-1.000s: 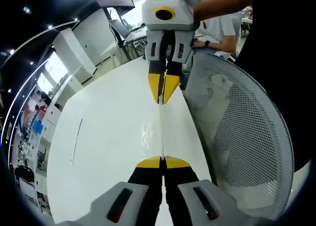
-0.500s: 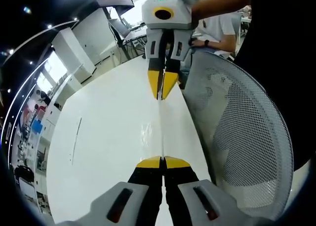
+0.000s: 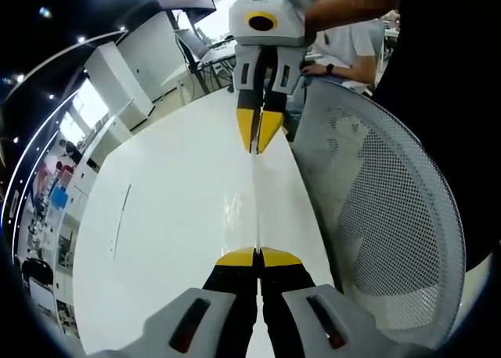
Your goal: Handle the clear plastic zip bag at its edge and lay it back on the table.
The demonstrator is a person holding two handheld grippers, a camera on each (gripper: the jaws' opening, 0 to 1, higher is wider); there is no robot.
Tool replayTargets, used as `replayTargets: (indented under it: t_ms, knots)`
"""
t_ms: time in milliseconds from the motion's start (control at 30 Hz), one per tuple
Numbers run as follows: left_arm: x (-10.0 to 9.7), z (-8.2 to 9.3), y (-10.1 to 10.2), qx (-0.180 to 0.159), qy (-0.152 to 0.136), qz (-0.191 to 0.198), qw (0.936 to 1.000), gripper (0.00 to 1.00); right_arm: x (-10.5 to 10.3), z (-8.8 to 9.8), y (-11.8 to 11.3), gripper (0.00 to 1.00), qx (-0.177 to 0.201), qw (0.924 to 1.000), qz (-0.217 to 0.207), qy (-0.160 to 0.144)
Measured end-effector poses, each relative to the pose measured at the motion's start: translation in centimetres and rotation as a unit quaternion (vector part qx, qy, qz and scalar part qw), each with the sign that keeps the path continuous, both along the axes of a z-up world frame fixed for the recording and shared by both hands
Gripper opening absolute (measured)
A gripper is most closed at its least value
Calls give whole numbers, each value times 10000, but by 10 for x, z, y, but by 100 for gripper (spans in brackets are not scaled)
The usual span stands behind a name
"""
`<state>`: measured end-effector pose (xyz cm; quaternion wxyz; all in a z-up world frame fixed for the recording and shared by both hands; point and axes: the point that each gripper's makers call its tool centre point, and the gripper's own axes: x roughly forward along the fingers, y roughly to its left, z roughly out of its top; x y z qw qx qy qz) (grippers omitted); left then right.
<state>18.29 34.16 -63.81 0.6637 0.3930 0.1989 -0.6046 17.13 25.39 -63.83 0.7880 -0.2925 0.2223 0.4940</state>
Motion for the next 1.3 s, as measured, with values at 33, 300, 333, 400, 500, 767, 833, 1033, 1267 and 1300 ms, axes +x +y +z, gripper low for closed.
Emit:
replayTargets:
  t_ms: [33, 300, 333, 400, 500, 767, 833, 1033, 1267, 1300]
  knots:
    - [0, 0, 0, -1, 1, 6, 10000, 0, 0, 0, 0, 0, -1, 10000, -4, 3]
    - [0, -1, 3, -2, 13, 49, 10000, 0, 0, -2, -3, 0, -22, 10000, -19, 14]
    - [0, -1, 4, -6, 13, 58, 10000, 0, 0, -2, -4, 0, -20, 10000, -22, 18]
    - [0, -1, 4, -10, 17, 67, 10000, 0, 0, -1, -4, 0, -25, 10000, -26, 16]
    - [0, -1, 6, -16, 15, 85, 10000, 0, 0, -2, -5, 0, -33, 10000, -31, 18]
    - [2, -1, 9, -41, 23, 146, 9999, 0, 1, -1, -5, 0, -26, 10000, -37, 19]
    - [2, -1, 10, -46, 24, 161, 9999, 0, 1, -2, -5, 0, -30, 10000, -35, 17]
    - [2, -2, 10, -46, 39, 184, 9998, 0, 2, -3, -6, 0, -23, 10000, -29, 18]
    - [3, -2, 10, -36, 41, 183, 9998, 0, 3, -3, -8, 0, -12, 10000, -29, 11]
    - [3, -2, 11, -24, 40, 183, 9998, 0, 3, -3, -8, 0, -19, 10000, -38, 10]
